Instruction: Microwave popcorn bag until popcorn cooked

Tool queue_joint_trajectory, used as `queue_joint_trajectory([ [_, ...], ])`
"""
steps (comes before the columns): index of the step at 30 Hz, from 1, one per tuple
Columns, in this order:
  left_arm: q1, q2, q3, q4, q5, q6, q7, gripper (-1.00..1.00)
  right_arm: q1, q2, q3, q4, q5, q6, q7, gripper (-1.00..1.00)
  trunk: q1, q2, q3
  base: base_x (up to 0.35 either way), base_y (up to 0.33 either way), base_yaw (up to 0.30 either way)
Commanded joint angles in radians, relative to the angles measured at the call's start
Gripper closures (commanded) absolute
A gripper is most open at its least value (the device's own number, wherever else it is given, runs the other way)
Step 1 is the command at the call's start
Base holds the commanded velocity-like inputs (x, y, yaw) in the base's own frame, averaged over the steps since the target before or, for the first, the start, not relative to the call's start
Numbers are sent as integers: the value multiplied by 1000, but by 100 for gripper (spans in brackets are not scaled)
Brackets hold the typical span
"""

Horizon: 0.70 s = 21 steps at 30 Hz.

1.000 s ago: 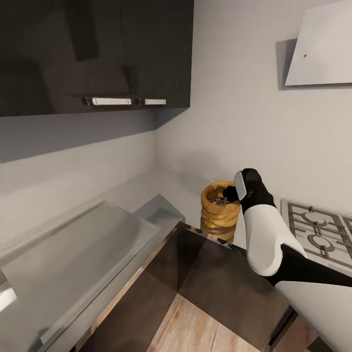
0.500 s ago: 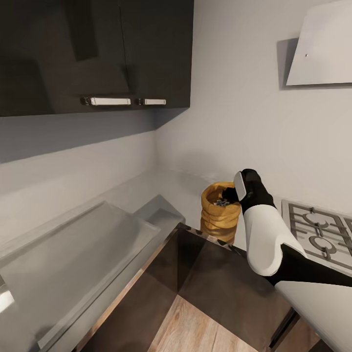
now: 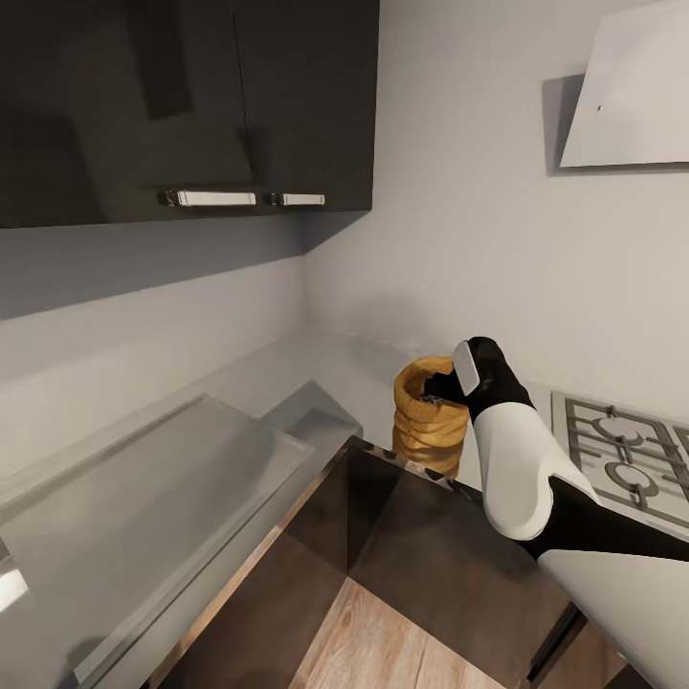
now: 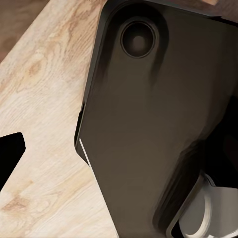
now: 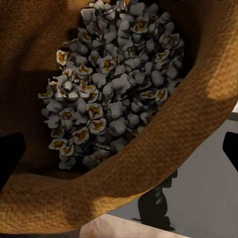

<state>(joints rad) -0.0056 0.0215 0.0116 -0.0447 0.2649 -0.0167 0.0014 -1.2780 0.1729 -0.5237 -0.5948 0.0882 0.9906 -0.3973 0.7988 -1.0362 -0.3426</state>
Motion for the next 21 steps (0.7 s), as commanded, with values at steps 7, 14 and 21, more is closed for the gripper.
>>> queue_joint_trajectory([
  [7, 0, 0, 1, 0, 4, -2, 0, -100, -1, -1, -12, -1, 8, -4, 2, -100, 0, -1, -1, 0, 0, 0],
  [14, 0, 0, 1, 0, 4, -2, 0, -100, -1, -7, -91, 0, 11, -11, 0, -100, 0, -1, -1, 0, 0, 0],
  [21, 0, 0, 1, 0, 4, -2, 0, -100, -1, -9, -95, 18, 11, -27, -1, 100, 0, -1, -1, 0, 0, 0],
])
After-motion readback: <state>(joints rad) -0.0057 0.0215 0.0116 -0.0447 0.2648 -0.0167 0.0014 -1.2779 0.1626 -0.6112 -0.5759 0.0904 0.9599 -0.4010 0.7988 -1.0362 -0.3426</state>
